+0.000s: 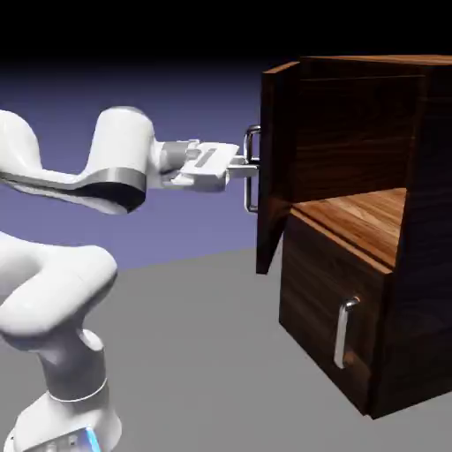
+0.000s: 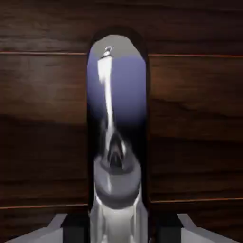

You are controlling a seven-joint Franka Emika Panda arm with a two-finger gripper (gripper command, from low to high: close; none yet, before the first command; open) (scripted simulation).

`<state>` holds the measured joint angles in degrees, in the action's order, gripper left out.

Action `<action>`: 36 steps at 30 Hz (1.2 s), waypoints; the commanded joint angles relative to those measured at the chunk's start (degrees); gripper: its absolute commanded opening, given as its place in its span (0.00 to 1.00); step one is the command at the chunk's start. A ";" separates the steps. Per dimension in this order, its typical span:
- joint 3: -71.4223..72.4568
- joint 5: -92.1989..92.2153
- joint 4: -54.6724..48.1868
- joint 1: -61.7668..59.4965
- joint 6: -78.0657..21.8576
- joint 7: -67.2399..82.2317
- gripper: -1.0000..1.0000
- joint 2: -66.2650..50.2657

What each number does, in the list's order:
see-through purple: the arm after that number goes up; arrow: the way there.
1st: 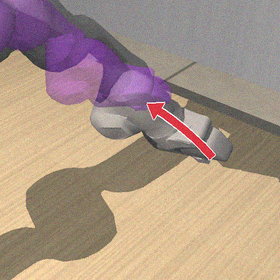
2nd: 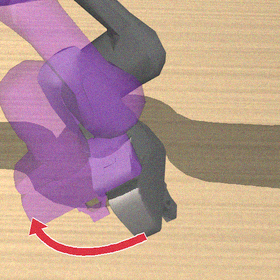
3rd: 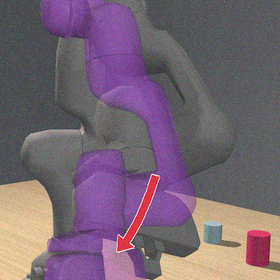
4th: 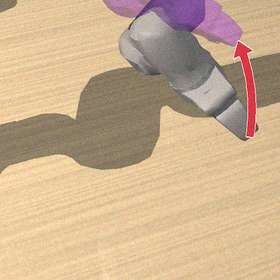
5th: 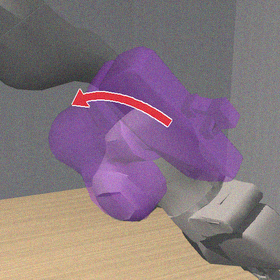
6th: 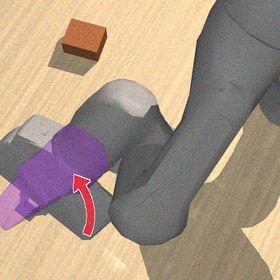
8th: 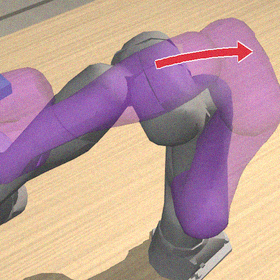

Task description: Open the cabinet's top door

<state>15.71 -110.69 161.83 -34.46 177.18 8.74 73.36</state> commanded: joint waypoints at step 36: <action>38.63 73.02 -10.28 23.68 -76.04 38.82 0.00 1.84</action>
<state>54.35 -37.66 151.57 -10.77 101.08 47.56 75.18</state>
